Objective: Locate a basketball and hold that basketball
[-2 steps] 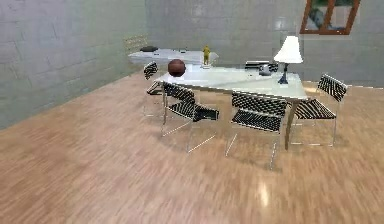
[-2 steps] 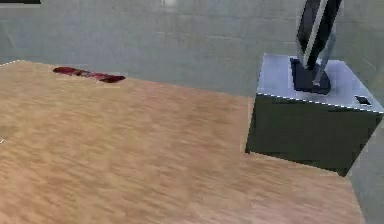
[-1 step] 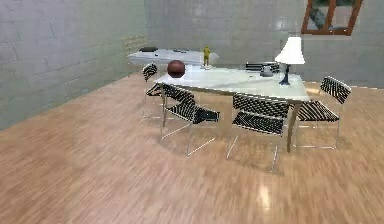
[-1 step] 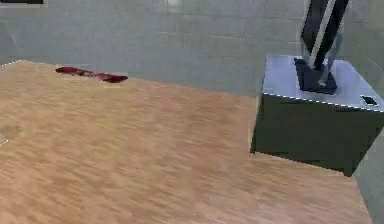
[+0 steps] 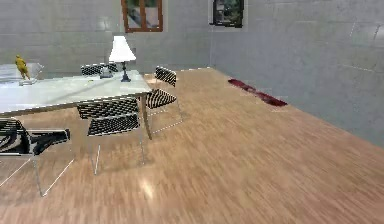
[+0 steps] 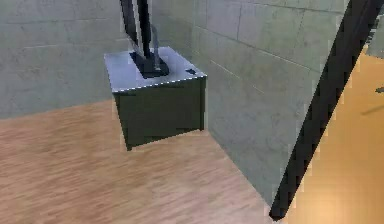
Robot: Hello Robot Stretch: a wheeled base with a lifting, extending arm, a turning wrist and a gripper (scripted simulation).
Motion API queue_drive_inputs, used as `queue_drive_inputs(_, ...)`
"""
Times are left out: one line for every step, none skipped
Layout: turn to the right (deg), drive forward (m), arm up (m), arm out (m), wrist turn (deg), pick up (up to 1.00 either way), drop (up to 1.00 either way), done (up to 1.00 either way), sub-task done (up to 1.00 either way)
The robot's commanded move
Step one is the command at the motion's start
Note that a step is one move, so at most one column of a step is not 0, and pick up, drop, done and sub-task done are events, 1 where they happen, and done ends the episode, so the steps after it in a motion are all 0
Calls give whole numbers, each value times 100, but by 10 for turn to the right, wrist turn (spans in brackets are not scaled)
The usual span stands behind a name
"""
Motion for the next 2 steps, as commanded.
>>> queue_drive_inputs(420,0,0,0,0,0,0,0,0)
queue_drive_inputs(0,5,0,0,0,0,0,0,0)
